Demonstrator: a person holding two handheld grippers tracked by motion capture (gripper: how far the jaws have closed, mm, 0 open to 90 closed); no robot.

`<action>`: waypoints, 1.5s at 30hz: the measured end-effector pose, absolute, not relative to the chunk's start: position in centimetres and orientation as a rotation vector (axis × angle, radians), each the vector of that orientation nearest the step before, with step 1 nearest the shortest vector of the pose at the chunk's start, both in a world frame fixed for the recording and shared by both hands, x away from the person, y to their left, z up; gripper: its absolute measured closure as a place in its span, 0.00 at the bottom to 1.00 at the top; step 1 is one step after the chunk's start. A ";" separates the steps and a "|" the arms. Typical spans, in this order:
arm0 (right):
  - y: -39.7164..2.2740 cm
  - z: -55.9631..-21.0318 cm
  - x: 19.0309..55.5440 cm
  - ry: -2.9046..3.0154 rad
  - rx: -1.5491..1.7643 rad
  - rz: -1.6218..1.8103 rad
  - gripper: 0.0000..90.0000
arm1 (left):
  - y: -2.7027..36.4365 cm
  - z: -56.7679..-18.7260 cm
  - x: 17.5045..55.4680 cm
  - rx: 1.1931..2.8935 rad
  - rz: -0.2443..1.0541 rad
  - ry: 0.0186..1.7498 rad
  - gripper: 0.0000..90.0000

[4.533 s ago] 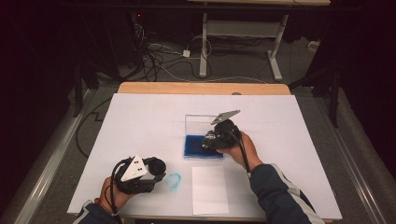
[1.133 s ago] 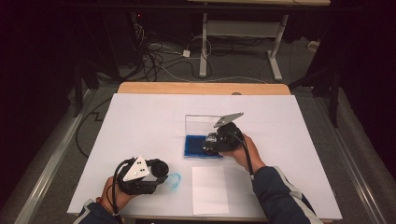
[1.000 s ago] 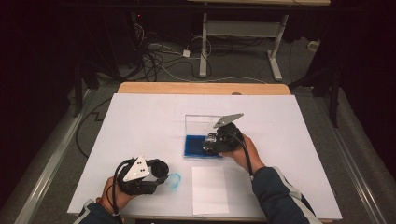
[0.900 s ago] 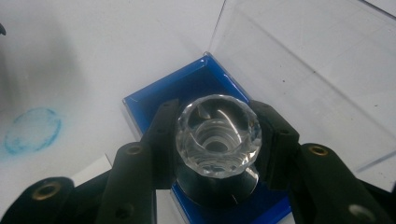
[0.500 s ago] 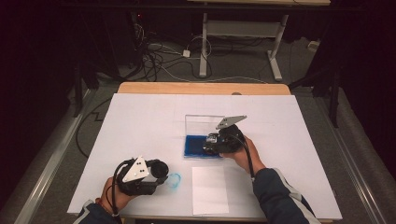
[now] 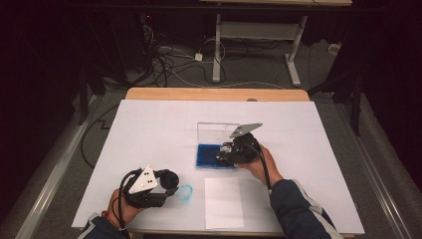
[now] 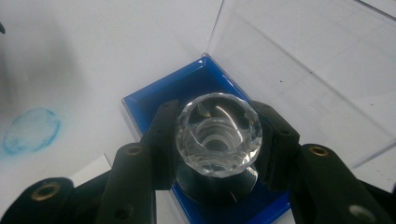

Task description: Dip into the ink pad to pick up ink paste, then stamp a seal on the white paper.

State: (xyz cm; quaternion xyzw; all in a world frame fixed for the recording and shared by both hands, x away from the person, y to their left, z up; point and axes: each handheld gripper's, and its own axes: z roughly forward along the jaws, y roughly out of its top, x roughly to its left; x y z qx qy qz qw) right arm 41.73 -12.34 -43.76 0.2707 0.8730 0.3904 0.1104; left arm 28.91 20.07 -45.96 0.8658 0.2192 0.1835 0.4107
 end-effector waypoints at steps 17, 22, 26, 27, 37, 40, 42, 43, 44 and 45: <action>-15.0 -40.6 39.9 2.424 0.783 1.325 0.63 | 19.7 -46.2 29.3 2.181 0.452 0.566 0.40; -15.8 -39.4 38.9 2.400 0.753 1.361 0.63 | 19.2 -46.4 29.5 2.178 0.443 0.567 0.40; -16.0 -38.6 38.1 2.394 0.723 1.372 0.63 | 18.9 -46.6 29.4 2.196 0.441 0.558 0.40; -16.0 -38.4 37.8 2.387 0.714 1.381 0.63 | 18.8 -46.6 29.4 2.196 0.438 0.556 0.40; -15.6 -37.5 35.9 2.400 0.665 1.427 0.63 | 18.5 -46.4 29.3 2.201 0.442 0.528 0.40; -15.5 -37.2 35.6 2.402 0.645 1.426 0.63 | 18.6 -46.4 29.3 2.205 0.444 0.525 0.40; -15.5 -37.0 35.5 2.404 0.640 1.421 0.63 | 18.6 -46.3 29.3 2.203 0.442 0.524 0.40; -15.5 -37.0 35.4 2.401 0.637 1.424 0.63 | 18.6 -46.3 29.4 2.203 0.443 0.525 0.40; -15.6 -36.9 35.4 2.404 0.637 1.431 0.63 | 18.6 -46.3 29.4 2.204 0.444 0.525 0.40; -15.6 -36.9 35.3 2.408 0.637 1.431 0.63 | 18.6 -46.3 29.4 2.205 0.445 0.524 0.40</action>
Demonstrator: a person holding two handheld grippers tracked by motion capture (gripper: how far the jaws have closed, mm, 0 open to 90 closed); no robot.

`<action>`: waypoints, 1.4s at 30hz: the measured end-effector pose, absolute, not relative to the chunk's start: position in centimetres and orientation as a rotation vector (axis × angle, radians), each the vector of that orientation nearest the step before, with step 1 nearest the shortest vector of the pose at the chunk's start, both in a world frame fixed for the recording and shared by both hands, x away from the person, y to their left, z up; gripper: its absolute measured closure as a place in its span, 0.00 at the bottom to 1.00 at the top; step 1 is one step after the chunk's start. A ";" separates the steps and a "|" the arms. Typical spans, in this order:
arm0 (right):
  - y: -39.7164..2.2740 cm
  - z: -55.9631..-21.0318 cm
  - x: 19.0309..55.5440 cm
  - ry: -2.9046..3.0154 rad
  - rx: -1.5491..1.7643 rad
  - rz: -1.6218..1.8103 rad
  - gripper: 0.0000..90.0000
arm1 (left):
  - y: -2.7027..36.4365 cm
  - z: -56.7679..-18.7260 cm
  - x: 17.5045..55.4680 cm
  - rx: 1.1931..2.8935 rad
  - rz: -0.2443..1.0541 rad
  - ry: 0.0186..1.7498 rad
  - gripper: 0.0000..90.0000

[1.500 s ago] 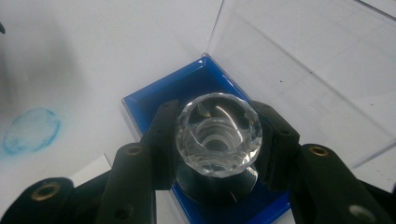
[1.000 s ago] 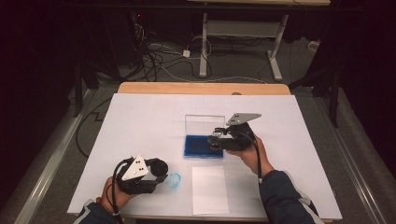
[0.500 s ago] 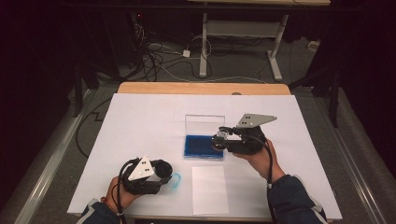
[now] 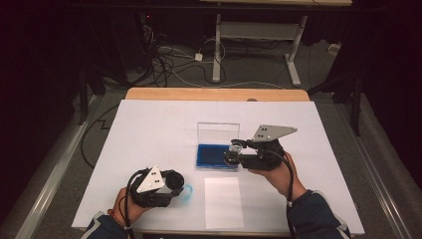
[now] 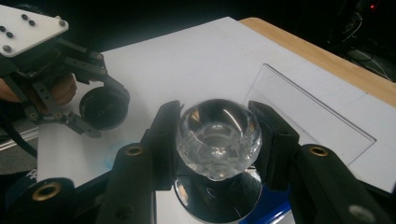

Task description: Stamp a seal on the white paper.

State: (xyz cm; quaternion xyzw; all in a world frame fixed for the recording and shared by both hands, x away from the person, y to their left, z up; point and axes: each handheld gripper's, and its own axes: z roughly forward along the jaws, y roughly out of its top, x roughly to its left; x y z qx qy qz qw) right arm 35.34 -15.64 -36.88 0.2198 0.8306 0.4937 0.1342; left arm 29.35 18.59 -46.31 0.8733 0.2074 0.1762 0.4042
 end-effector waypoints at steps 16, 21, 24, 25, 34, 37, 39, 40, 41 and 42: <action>-15.8 -36.5 34.7 2.422 0.629 1.435 0.63 | 18.7 -46.1 29.2 2.205 0.442 0.515 0.40; -15.7 -36.5 34.2 2.428 0.613 1.435 0.63 | 18.8 -46.1 29.2 2.200 0.446 0.520 0.40; -15.7 -36.6 33.8 2.436 0.602 1.434 0.63 | 18.7 -46.0 29.2 2.201 0.448 0.515 0.40; -15.7 -36.6 33.7 2.440 0.593 1.434 0.63 | 18.7 -46.0 29.2 2.199 0.447 0.514 0.40; -15.1 -37.4 32.7 2.485 0.566 1.427 0.63 | 18.8 -45.9 29.1 2.194 0.461 0.515 0.40; -14.8 -37.7 32.3 2.505 0.558 1.424 0.63 | 18.8 -45.8 29.1 2.194 0.461 0.513 0.40; -14.7 -37.7 32.1 2.509 0.549 1.423 0.63 | 18.8 -45.8 29.1 2.193 0.461 0.510 0.40; -14.6 -37.7 32.1 2.512 0.546 1.425 0.63 | 18.8 -45.8 29.1 2.193 0.461 0.509 0.40; -14.6 -37.8 32.0 2.515 0.539 1.425 0.63 | 18.8 -45.8 29.1 2.191 0.461 0.508 0.40; -14.6 -37.8 31.9 2.516 0.538 1.421 0.63 | 18.8 -45.8 29.1 2.193 0.458 0.508 0.40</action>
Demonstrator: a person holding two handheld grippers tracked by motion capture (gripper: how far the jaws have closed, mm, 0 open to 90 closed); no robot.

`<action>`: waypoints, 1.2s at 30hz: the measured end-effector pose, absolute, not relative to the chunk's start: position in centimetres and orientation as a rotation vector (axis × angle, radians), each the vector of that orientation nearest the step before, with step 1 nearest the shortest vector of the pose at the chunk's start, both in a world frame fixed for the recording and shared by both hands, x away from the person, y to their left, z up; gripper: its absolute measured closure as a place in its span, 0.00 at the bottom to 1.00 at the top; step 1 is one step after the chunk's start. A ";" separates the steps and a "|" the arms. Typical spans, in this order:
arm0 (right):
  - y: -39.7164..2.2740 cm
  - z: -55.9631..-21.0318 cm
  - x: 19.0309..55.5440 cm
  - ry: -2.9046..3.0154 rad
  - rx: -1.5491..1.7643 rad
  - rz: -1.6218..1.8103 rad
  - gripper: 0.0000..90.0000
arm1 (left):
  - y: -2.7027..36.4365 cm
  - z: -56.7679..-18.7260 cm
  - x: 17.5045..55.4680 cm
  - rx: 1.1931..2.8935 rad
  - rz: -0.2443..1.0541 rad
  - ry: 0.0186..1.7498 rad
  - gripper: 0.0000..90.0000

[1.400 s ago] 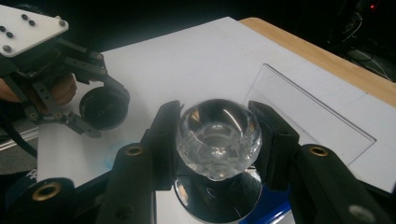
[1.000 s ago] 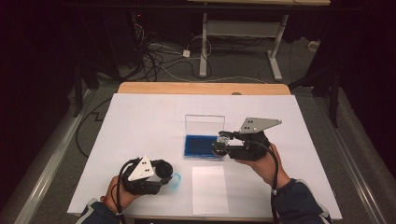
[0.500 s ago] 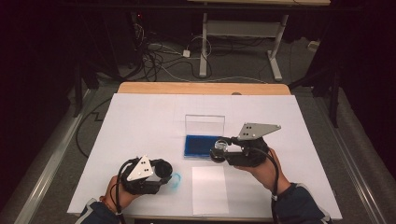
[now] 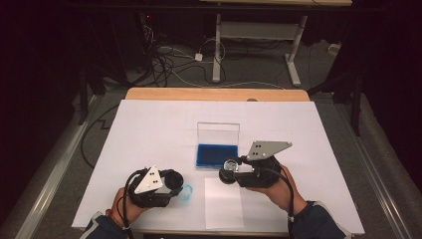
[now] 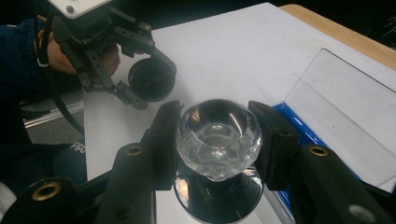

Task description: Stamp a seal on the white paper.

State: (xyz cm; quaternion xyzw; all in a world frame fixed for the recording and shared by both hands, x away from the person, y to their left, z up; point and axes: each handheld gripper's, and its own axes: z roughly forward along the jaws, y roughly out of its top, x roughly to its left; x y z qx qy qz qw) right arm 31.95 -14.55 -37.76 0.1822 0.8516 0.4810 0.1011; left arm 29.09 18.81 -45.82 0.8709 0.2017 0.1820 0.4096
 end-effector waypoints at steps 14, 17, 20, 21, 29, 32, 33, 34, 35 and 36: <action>-14.5 -37.9 31.2 2.534 0.509 1.402 0.63 | 18.8 -45.8 29.1 2.189 0.461 0.510 0.40; -14.4 -38.0 31.0 2.540 0.501 1.404 0.63 | 18.8 -45.8 29.1 2.194 0.459 0.508 0.40; -14.3 -38.0 30.8 2.547 0.494 1.396 0.63 | 18.9 -45.8 29.1 2.191 0.456 0.508 0.40; -14.3 -38.1 30.8 2.549 0.493 1.398 0.63 | 18.9 -45.8 29.1 2.191 0.456 0.509 0.40; -14.1 -38.5 30.5 2.563 0.483 1.379 0.63 | 18.9 -45.8 29.2 2.193 0.454 0.507 0.40; -14.1 -38.6 30.4 2.569 0.468 1.368 0.63 | 18.9 -45.8 29.1 2.193 0.453 0.506 0.40; -14.1 -38.6 30.4 2.569 0.460 1.366 0.63 | 18.9 -45.8 29.1 2.194 0.453 0.505 0.40; -14.1 -38.7 30.4 2.569 0.456 1.365 0.63 | 18.9 -45.8 29.1 2.194 0.453 0.505 0.40; -14.0 -38.7 30.4 2.569 0.458 1.364 0.63 | 18.9 -45.8 29.2 2.194 0.452 0.505 0.40; -14.0 -38.8 30.3 2.571 0.462 1.362 0.63 | 18.9 -45.8 29.1 2.195 0.453 0.505 0.40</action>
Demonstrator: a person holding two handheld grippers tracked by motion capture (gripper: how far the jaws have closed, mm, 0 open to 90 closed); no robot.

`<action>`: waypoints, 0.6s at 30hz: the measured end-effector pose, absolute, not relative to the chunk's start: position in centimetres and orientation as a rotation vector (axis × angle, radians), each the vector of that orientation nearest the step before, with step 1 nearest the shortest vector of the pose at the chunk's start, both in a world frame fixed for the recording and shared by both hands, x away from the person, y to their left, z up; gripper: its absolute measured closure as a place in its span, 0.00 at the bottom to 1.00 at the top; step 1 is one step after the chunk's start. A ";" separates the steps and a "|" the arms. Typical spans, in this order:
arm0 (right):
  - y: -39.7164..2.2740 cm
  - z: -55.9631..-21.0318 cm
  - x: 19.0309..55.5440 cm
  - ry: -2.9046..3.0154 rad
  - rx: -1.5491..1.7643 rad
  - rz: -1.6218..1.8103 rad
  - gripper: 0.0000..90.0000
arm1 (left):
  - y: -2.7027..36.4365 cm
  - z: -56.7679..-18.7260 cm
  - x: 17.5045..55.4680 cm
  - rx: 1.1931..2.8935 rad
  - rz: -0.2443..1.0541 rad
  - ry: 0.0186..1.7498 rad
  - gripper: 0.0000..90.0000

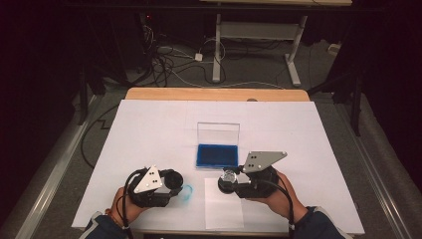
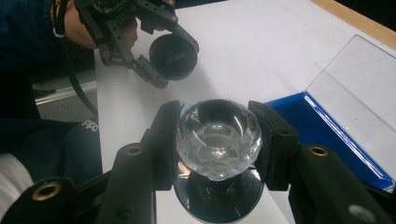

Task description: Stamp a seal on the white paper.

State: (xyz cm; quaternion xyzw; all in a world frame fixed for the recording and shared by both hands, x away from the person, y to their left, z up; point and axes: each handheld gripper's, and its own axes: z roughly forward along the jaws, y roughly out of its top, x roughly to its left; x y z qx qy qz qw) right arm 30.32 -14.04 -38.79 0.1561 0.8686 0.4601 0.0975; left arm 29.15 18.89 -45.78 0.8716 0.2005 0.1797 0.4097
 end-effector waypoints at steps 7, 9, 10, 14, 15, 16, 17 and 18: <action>-13.8 -39.4 30.2 2.592 0.460 1.341 0.63 | 18.9 -45.8 29.1 2.197 0.453 0.503 0.40; -13.6 -39.6 30.3 2.599 0.454 1.330 0.63 | 18.9 -45.8 29.1 2.198 0.451 0.505 0.40; -13.6 -39.7 30.3 2.601 0.455 1.327 0.63 | 18.8 -45.8 29.1 2.197 0.450 0.505 0.40; -13.4 -40.4 30.6 2.614 0.467 1.303 0.63 | 18.8 -45.8 29.1 2.200 0.449 0.501 0.40; -13.4 -40.6 30.6 2.619 0.473 1.304 0.63 | 18.8 -45.8 29.1 2.201 0.448 0.502 0.40; -13.3 -40.8 30.6 2.626 0.468 1.295 0.63 | 18.8 -45.8 29.1 2.200 0.448 0.502 0.40; -13.2 -40.9 30.5 2.629 0.466 1.291 0.63 | 18.8 -45.8 29.1 2.200 0.448 0.502 0.40; -13.1 -41.1 30.5 2.634 0.464 1.293 0.63 | 18.8 -45.8 29.1 2.201 0.447 0.502 0.40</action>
